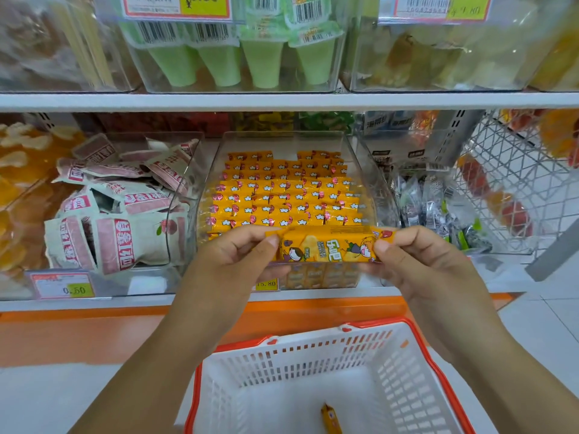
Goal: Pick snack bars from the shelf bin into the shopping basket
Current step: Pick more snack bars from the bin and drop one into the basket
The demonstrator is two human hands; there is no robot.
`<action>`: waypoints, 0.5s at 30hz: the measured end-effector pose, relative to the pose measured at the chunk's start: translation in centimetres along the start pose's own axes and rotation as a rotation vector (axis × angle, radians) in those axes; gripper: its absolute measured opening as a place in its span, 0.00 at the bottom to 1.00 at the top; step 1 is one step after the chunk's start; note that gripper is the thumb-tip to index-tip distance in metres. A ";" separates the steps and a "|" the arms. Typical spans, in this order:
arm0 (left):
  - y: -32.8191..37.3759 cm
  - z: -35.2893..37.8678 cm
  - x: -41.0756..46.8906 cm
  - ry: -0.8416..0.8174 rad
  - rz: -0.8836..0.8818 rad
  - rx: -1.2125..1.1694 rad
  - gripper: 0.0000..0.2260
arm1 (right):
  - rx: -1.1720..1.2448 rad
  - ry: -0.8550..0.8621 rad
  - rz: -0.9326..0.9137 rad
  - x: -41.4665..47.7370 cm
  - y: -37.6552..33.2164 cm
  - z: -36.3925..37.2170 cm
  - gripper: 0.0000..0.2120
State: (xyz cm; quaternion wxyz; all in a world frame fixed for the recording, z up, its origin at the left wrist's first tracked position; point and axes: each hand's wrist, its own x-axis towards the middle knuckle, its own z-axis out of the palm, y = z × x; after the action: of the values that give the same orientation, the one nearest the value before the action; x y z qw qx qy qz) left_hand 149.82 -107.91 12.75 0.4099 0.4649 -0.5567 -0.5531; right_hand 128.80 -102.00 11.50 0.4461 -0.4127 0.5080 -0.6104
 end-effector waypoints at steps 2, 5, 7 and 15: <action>0.1 0.1 0.0 0.048 0.019 -0.036 0.07 | 0.017 -0.004 -0.037 -0.1 -0.2 0.3 0.18; 0.4 0.0 -0.1 0.059 0.075 -0.052 0.05 | 0.008 0.024 -0.081 -0.3 -0.6 0.6 0.08; 0.4 -0.1 -0.1 0.059 0.104 -0.032 0.04 | -0.040 0.019 -0.083 -0.4 -0.5 0.6 0.05; 0.5 -0.9 -0.3 -0.037 0.035 -0.053 0.12 | -0.084 -0.099 -0.007 -0.4 -0.1 -0.1 0.24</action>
State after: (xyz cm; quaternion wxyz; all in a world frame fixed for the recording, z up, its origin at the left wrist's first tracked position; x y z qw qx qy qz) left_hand 150.68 -107.86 13.26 0.4214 0.4336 -0.5573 -0.5691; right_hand 128.85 -101.56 11.61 0.4507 -0.4625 0.5091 -0.5690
